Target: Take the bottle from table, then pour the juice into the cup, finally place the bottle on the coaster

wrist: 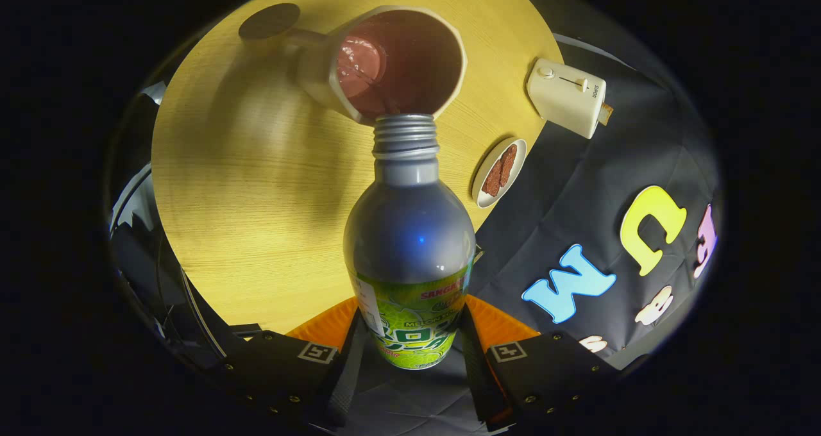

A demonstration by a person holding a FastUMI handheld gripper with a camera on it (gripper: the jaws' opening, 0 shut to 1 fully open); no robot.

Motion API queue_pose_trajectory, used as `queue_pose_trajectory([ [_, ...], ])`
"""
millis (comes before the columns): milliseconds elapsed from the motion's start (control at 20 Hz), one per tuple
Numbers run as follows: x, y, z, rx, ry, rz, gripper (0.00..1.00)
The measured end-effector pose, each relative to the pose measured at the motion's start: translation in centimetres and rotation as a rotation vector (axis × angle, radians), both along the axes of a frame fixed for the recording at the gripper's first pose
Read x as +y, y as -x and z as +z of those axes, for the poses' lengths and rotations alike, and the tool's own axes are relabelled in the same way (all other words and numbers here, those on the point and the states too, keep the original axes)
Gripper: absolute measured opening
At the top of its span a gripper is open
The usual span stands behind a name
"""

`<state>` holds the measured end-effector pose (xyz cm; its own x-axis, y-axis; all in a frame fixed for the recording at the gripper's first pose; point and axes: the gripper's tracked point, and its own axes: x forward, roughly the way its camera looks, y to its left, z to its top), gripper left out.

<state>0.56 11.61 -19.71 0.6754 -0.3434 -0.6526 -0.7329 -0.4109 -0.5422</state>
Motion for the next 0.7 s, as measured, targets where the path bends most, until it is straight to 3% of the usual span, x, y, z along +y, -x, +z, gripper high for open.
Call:
queue_pose_trajectory([
  [700, 0.38, 0.05, 0.68, -0.002, 0.064, 0.006, 0.72],
])
